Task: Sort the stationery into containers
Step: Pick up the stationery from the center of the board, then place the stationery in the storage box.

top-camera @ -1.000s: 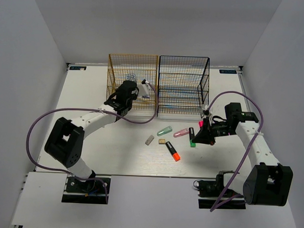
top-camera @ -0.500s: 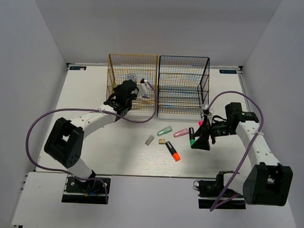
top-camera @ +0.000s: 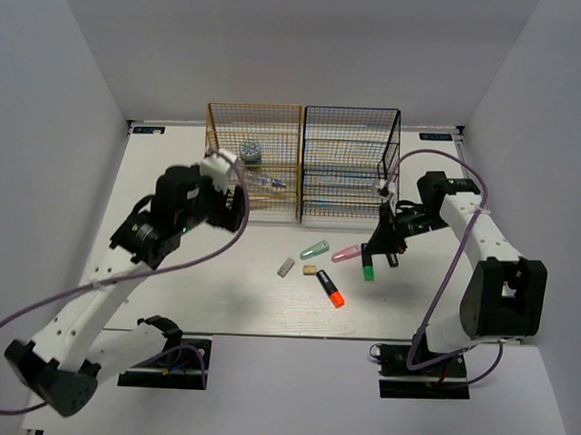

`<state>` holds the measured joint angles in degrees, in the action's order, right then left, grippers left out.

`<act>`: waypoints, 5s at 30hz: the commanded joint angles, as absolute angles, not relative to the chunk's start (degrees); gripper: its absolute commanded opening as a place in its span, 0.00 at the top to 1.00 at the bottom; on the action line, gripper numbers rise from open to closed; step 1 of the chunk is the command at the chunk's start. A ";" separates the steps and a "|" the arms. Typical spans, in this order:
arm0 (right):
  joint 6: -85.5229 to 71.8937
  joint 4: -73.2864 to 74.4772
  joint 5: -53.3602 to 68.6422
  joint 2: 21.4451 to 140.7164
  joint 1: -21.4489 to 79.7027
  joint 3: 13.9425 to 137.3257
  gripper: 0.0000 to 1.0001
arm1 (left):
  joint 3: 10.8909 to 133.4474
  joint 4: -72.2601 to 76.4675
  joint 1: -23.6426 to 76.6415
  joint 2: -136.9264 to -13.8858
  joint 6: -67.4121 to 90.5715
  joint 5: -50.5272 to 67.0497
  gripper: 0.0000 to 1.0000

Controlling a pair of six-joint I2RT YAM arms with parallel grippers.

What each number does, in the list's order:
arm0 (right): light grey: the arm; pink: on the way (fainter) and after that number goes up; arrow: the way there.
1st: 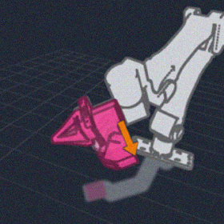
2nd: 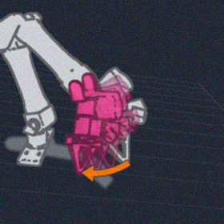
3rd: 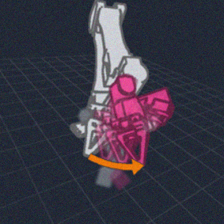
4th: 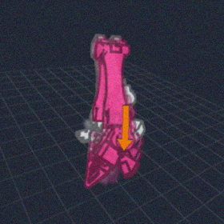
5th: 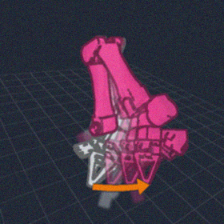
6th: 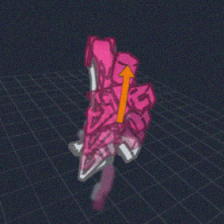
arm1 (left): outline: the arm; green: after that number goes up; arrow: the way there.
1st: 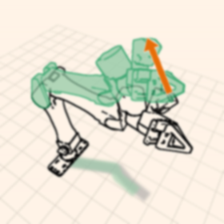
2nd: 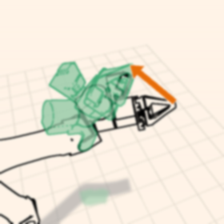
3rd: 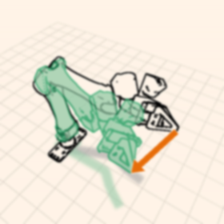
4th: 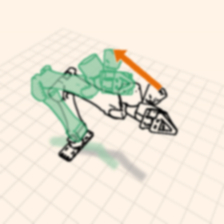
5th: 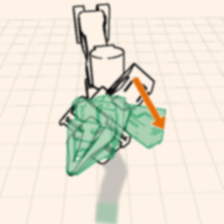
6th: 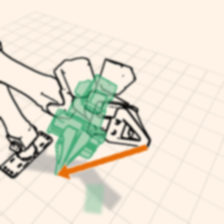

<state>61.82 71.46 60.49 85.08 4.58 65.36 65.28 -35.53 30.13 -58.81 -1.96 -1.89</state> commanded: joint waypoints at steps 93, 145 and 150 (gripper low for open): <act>79.45 37.88 14.42 100.81 35.77 50.98 0.69 | 33.22 -39.29 30.06 -39.64 6.68 13.45 0.08; 61.35 35.35 6.26 82.17 35.86 73.37 1.00 | 33.22 -39.37 30.06 -39.38 6.68 13.53 0.08; 60.47 26.37 -6.14 86.39 34.89 79.00 1.00 | 33.13 -39.38 30.15 -39.29 6.50 13.36 0.08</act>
